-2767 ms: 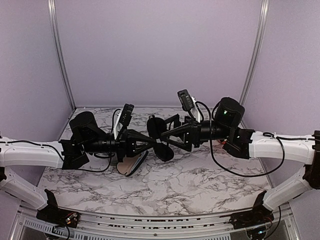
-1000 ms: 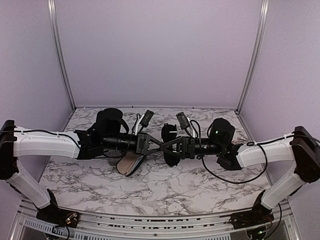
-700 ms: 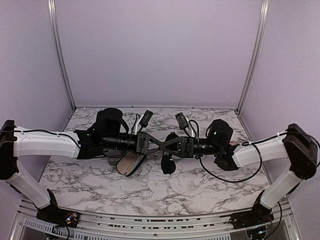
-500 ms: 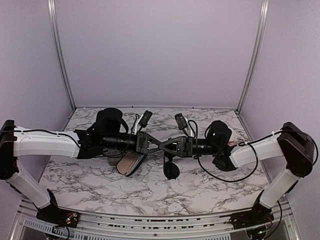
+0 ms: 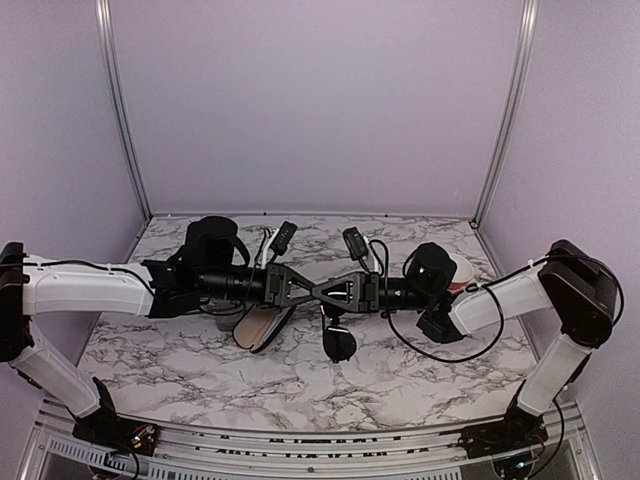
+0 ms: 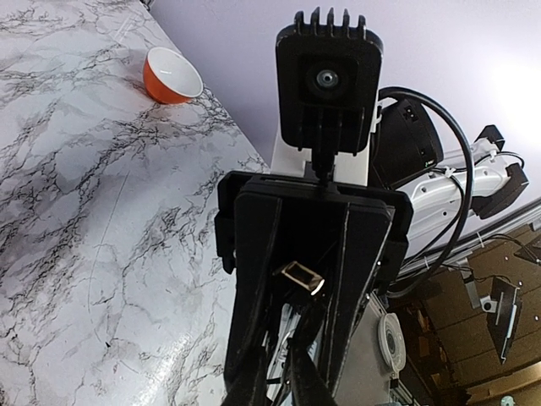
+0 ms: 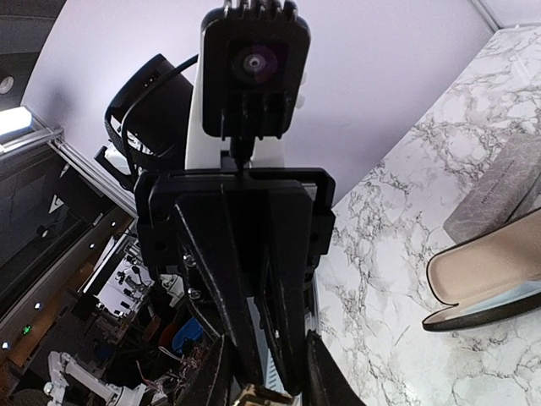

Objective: Organize the sunglasses
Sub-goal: Pass from the left arm to the right

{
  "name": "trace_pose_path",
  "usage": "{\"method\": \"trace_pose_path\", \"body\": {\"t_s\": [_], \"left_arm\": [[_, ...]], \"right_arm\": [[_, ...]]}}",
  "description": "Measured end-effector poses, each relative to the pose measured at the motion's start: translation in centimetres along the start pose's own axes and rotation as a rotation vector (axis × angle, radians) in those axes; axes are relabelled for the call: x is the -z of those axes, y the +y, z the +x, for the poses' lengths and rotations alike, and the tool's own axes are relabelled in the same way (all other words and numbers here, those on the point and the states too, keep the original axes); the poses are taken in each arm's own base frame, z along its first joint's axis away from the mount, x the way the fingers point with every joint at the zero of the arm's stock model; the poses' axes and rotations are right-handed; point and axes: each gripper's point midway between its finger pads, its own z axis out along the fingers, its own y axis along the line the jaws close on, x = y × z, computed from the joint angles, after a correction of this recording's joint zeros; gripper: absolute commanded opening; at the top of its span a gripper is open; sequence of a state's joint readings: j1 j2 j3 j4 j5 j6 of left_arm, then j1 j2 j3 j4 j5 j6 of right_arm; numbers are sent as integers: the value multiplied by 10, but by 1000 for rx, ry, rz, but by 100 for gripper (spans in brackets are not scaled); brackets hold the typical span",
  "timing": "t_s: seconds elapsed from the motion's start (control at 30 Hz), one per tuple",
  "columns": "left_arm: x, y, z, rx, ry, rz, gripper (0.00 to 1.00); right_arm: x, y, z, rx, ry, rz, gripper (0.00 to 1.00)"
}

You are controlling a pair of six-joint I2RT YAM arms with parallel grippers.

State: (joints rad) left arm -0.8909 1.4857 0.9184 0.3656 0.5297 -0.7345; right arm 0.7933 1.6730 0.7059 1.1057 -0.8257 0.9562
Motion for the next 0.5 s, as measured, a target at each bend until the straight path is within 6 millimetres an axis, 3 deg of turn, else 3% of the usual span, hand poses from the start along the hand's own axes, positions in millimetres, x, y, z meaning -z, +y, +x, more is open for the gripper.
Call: {"method": "trace_pose_path", "body": {"t_s": [0.5], "left_arm": [[37, 8, -13, -82, -53, -87, 23]], "right_arm": [[-27, -2, -15, 20, 0, 15, 12]]}}
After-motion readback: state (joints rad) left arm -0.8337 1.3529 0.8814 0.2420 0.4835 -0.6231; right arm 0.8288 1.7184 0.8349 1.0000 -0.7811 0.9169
